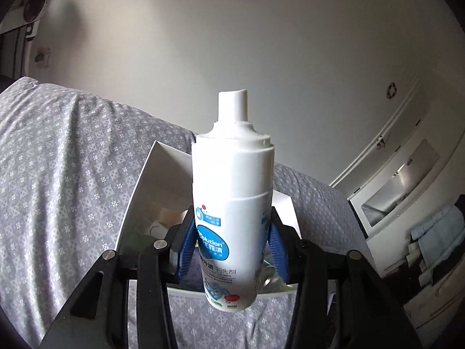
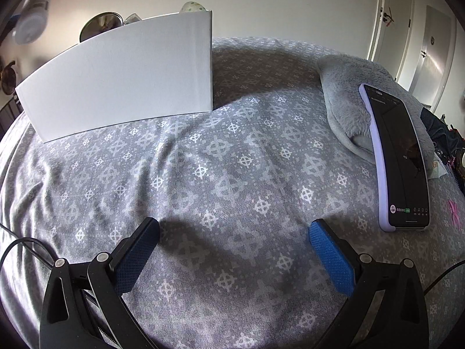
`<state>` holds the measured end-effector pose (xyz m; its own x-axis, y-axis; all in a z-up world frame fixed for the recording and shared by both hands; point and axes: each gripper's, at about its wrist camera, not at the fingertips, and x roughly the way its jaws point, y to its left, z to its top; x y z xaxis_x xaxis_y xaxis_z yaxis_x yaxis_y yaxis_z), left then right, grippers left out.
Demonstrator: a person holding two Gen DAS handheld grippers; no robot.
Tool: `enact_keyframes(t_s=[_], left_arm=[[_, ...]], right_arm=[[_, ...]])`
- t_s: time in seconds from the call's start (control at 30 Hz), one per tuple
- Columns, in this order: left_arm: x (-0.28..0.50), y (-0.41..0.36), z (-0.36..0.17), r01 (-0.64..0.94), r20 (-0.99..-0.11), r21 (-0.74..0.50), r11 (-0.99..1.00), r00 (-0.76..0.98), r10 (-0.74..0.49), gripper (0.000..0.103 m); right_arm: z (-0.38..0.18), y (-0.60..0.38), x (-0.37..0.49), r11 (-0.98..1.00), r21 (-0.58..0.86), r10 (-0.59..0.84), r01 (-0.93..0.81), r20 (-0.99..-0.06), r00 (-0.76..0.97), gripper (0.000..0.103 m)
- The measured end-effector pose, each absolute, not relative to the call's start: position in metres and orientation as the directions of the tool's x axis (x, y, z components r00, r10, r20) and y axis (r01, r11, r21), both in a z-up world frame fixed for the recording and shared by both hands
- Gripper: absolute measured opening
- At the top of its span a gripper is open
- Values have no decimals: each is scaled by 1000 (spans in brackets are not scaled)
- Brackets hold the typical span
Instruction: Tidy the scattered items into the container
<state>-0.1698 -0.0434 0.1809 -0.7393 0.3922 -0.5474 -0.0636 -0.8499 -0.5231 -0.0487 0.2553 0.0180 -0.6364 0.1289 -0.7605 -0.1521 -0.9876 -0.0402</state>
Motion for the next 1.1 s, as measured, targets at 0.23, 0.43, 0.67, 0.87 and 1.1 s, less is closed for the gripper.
enact_keyframes(t_s=[0.23,0.43,0.67,0.87,1.1], left_arm=[[-195,-20,143,-19,-633,-449,-893,-699,333,44],[-182,-25,146,-13,-622,-430,-903,-721,306,76],[-134,-32,171,-39,-582,-320,-947,-780,229,92],[-82,-38,137,-24,-655,-177,-984,-743,136,101],[-38,-39,43,42,-810,-115,-993,-582,69,101]], right_arm=[[18,256,-49,-988,-40,128,-152,-760,-637,103],[17,256,-49,-988,-40,128,-152,-760,-637,103],[17,256,-49,-988,-39,128,-152,-760,-637,103],[16,256,-49,-988,-39,128,-152,-760,-638,103],[16,256,-49,-988,-39,128,-152,-759,-638,103]])
